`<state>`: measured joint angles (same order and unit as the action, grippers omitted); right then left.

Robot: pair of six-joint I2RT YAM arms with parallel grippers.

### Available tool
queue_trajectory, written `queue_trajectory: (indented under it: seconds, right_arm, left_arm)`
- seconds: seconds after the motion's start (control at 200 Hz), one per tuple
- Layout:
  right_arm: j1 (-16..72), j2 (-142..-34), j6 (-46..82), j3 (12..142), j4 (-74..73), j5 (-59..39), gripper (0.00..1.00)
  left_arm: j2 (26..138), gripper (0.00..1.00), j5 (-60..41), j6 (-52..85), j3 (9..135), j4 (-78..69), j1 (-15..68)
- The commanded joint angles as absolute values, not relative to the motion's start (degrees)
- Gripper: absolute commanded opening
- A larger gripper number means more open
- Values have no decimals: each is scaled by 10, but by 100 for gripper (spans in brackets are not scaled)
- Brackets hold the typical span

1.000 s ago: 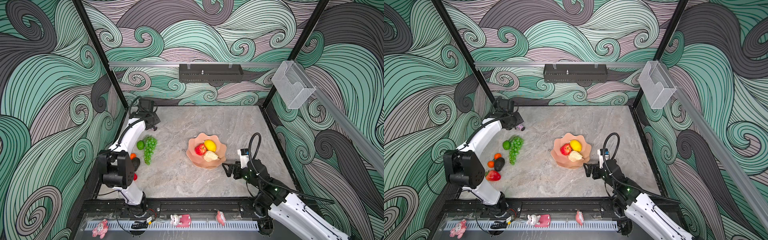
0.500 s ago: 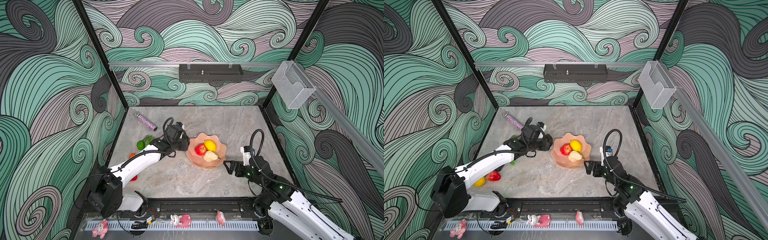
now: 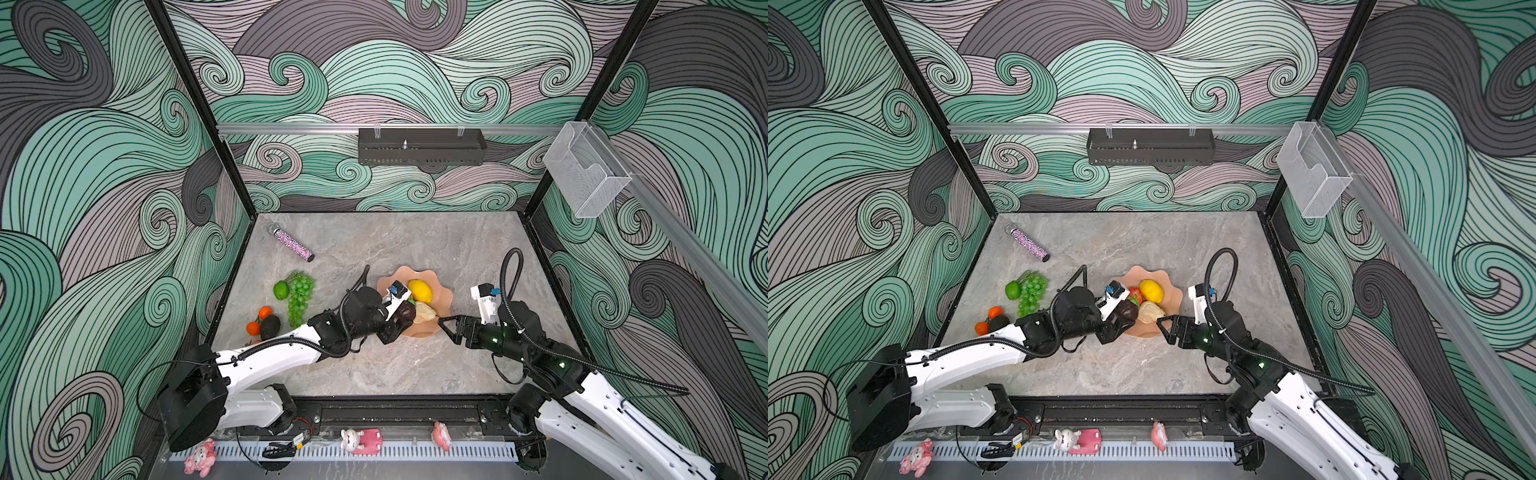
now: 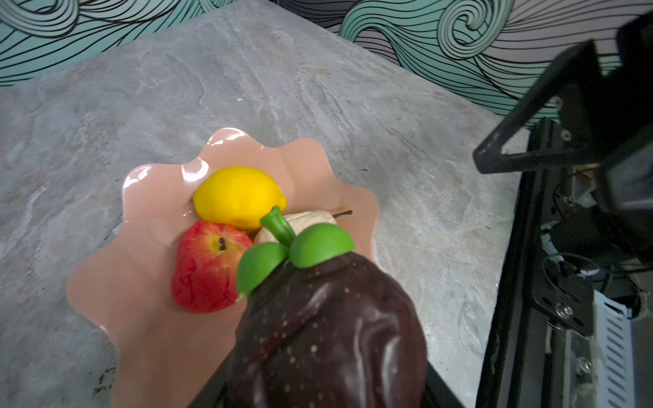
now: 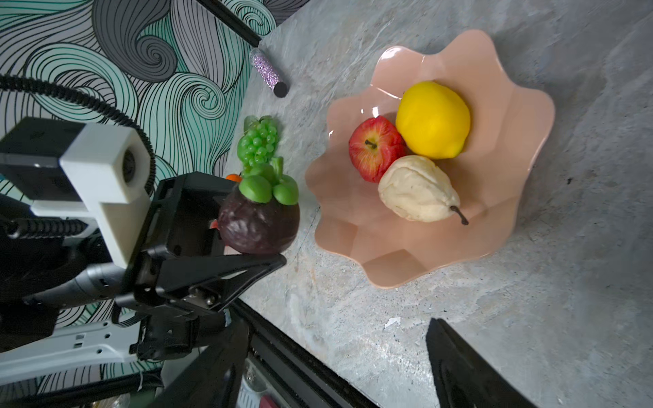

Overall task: Place and organize the fake fruits in the fruit bowl
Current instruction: 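Close the right gripper on the mangosteen held by the left gripper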

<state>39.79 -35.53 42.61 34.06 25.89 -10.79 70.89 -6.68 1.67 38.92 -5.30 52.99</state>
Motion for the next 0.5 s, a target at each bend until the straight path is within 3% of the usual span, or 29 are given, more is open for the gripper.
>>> queue_trajectory:
  seconds: [0.0,0.495]
  right_arm:
    - [409,-356,444,355,238,-131,76]
    - [422,-396,467,379,225,-113,61]
  left_arm:
    - [695,51,-89,-46,373,-126,548]
    - [699,51,-3,-127,324,-197,630]
